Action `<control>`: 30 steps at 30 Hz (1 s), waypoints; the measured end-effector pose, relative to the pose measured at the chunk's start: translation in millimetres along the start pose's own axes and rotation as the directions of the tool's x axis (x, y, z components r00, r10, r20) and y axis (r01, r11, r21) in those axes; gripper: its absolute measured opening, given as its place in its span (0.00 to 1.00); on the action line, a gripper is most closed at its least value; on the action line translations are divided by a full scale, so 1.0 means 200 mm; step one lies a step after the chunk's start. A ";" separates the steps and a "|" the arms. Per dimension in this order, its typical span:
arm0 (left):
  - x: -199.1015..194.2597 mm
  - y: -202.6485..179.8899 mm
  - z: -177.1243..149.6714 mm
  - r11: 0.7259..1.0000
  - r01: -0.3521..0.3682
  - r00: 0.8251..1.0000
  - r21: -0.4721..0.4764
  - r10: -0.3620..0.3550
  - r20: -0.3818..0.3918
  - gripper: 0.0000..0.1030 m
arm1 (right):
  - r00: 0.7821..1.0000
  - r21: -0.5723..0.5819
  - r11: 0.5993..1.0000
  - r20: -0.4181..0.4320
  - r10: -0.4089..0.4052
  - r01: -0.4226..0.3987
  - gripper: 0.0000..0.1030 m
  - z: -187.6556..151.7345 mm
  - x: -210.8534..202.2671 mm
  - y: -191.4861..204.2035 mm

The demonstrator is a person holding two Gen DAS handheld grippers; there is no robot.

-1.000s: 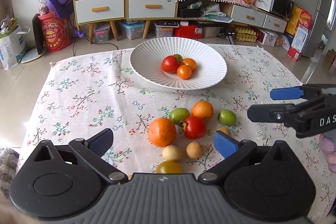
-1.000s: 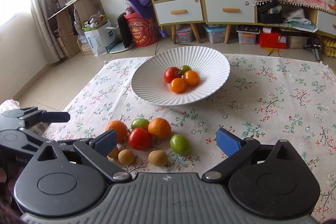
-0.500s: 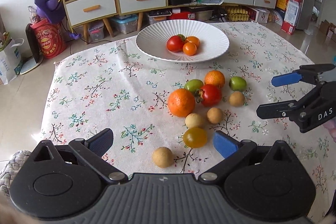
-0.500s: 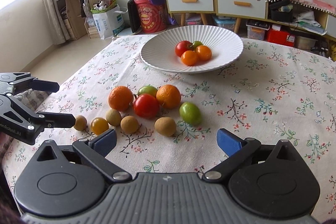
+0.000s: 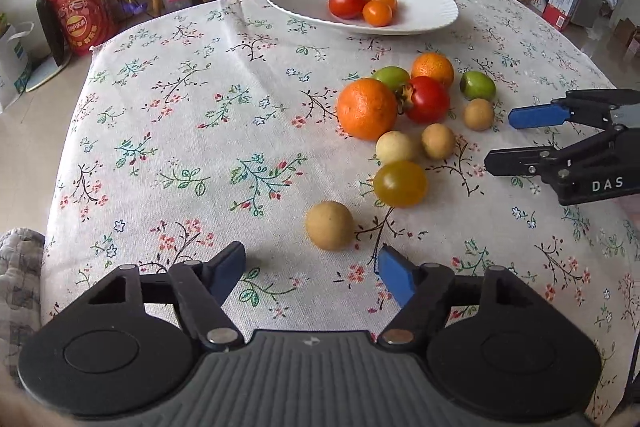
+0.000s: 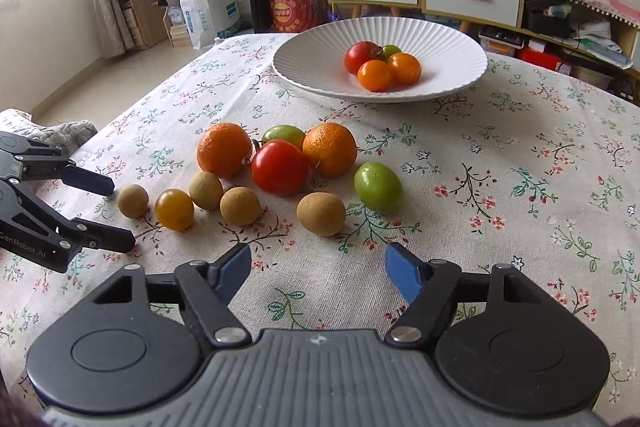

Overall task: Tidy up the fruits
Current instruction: 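Grasp a brown kiwi with the left tool while the right tool grasps another kiwi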

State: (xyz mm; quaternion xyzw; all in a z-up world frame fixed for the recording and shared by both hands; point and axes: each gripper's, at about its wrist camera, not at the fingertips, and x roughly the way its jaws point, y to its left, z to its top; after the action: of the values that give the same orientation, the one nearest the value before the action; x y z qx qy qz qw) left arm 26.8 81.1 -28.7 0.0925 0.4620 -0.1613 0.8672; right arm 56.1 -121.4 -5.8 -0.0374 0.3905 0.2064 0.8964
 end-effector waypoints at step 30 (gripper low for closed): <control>0.02 -0.03 0.03 1.000 0.008 0.997 -0.006 -0.007 0.081 0.19 | 0.998 -0.059 0.998 0.051 -0.029 0.032 0.25 0.06 0.05 0.02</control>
State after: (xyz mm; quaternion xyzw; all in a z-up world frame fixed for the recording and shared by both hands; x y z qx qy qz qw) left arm 30.6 72.3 -28.1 0.0815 0.4274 -0.1666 0.8848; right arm 68.9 -112.6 -4.6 -0.0649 0.3609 0.2052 0.9074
